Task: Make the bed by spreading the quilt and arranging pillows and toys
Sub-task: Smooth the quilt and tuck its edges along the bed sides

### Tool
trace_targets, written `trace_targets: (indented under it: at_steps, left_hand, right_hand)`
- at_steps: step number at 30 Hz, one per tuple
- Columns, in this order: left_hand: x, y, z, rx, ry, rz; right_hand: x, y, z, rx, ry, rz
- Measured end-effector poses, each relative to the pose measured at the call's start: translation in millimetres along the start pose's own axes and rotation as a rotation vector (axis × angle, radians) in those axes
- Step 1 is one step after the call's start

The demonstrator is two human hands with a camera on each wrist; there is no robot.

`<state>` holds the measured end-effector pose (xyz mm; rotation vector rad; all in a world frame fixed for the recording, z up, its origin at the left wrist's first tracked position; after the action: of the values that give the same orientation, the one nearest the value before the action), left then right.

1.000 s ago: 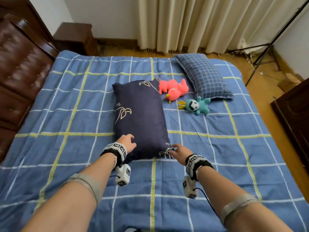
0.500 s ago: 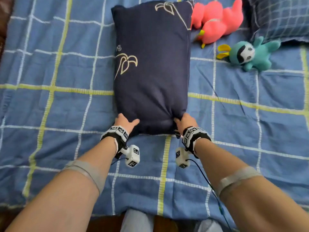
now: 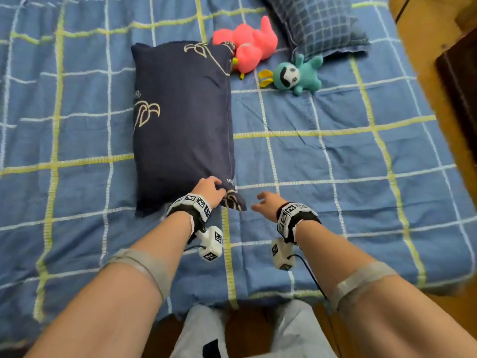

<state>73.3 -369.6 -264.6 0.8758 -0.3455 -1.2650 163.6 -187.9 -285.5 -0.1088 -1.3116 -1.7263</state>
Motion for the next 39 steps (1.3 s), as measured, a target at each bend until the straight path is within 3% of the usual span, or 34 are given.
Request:
trace_targets:
  at_steps: [5, 12, 16, 22, 25, 27, 32, 39]
  left_hand:
    - [66.3, 55.9, -48.8, 0.005, 0.068, 0.127]
    - [293.7, 114.0, -105.9, -0.012, 0.245, 0.564]
    - [401.2, 117.2, -155.2, -0.039, 0.406, 0.727]
    - [503.3, 61.0, -259.7, 0.134, 0.894, 0.857]
    - [517.2, 37.3, -286.6, 0.137, 1.128, 0.866]
    - [519.3, 26.4, -297.0, 0.072, 1.223, 0.854]
    - [500.6, 25.6, -304.6, 0.012, 1.734, 0.821]
    - [487.2, 94.6, -295.4, -0.201, 1.720, 0.778]
  right_hand:
    - [-18.9, 34.7, -64.9, 0.147, 0.052, 0.042]
    - [1.7, 48.9, -237.0, 0.369, 0.288, 0.207]
    - [-8.6, 43.6, -328.2, 0.377, 0.528, 0.271]
    - [-54.4, 20.4, -429.6, 0.194, 0.833, 0.188]
    - [-65.2, 9.7, -443.0, -0.128, 0.868, 0.296]
    - [-65.0, 5.4, -438.7, -0.207, 0.870, 0.369]
    - [-61.1, 11.2, -407.7, -0.094, 0.806, 0.437]
    - [-38.1, 34.4, -361.5, 0.035, 0.736, 0.514]
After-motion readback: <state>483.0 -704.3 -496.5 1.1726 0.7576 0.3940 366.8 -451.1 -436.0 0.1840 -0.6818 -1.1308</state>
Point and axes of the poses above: each hand's wrist, its own y-axis away from the middle knuckle, its own z-axis out of the back of the hand, x = y × z, the point moved 1 cm from there along -y, towards the middle knuckle, and after that the axes turned 14 degrees about z, right-handed, at the moved point
